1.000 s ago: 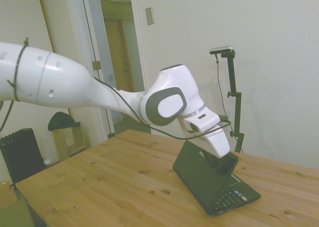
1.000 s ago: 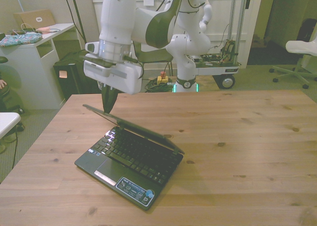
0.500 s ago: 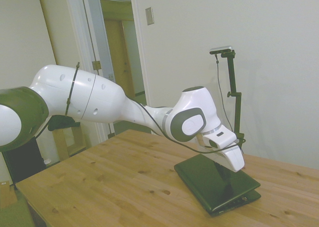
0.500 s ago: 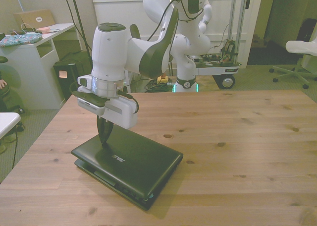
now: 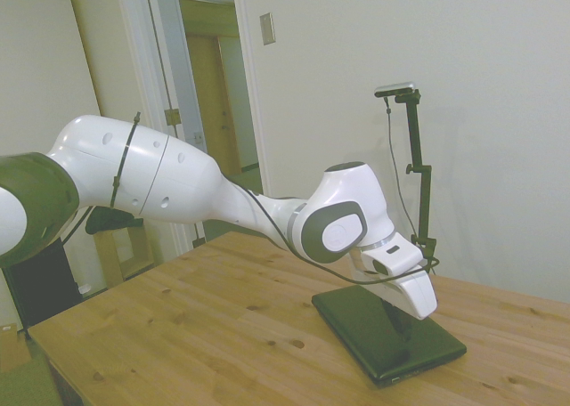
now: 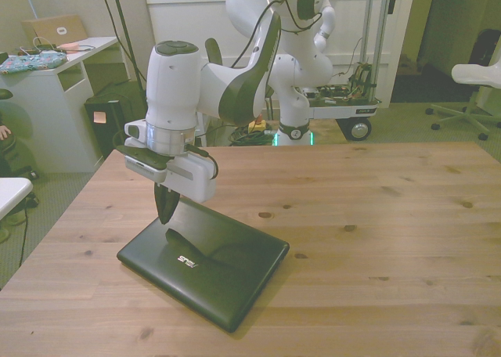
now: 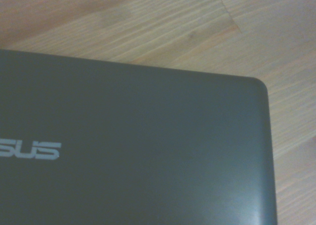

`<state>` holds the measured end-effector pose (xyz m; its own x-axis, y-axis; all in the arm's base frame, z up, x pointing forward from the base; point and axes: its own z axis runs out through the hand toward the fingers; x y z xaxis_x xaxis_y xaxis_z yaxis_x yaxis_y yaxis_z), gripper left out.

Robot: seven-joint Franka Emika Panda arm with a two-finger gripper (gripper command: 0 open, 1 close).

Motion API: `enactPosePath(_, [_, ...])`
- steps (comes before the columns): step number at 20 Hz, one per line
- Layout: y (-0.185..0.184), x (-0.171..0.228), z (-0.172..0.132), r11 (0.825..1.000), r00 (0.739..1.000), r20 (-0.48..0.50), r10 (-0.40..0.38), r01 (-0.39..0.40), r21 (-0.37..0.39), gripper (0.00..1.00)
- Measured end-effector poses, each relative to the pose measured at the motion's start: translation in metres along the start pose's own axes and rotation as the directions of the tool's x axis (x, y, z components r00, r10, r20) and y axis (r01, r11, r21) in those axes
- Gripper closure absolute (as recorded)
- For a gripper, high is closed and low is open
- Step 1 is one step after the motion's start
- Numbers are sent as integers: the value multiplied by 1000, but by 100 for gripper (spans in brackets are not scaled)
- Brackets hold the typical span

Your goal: Close the laptop

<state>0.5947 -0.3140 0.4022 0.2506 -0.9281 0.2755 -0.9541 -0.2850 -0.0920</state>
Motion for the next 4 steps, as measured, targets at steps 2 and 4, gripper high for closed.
enactPosePath(2, [-2,-10,-32,999,1000,-5,-19,19,40,100])
enactPosePath(4, [-3,-30,-74,995,998,4,-59,59,82,100])
